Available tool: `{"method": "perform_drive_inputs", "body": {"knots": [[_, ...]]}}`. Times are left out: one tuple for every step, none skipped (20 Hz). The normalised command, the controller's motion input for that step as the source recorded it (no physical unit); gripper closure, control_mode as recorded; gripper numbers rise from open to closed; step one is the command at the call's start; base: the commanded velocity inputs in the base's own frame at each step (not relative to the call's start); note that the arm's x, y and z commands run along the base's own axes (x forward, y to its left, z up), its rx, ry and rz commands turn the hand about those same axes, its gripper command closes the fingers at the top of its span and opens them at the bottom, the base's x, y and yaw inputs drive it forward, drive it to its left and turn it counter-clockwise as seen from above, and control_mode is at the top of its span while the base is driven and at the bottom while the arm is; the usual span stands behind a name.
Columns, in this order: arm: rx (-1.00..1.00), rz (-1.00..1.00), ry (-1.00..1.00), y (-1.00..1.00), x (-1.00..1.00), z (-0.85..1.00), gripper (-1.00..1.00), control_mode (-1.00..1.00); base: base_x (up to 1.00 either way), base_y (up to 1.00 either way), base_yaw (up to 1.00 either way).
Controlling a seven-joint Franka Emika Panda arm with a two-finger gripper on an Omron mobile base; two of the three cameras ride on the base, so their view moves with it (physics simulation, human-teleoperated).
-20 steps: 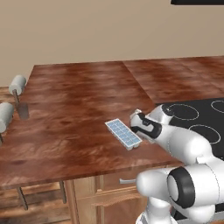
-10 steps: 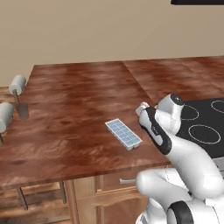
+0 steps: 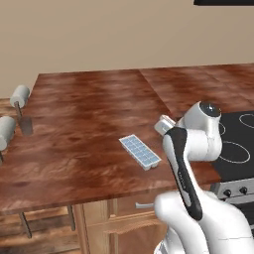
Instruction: Open the freezer door, pick up the ice cube tray from the freezer, and place it on the dining counter.
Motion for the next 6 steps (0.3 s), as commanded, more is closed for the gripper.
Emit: {"method": "perform_drive_inputs", "body": {"knots": [[-0.11,0.1,0.0,0.29,-0.83,0.83,-1.0,-1.0,0.0,0.0,0.0],[-0.09,0.1,0.0,0.22,-0.85,0.86,-1.0,-1.0,0.0,0.0,0.0],[-0.09,0.11,0.0,0.16,-0.87,0.82,-1.0,-1.0,0.0,0.0,0.0],[-0.09,0.12,0.0,0.12,-0.84,0.81,-1.0,-1.0,0.0,0.0,0.0],[-0.09,0.13,0.0,0.05,-0.81,0.78,-1.0,-1.0,0.0,0.0,0.0],[-0.09,0.13,0.0,0.0,-0.86,0.73,-1.0,-1.0,0.0,0.0,0.0]]}}
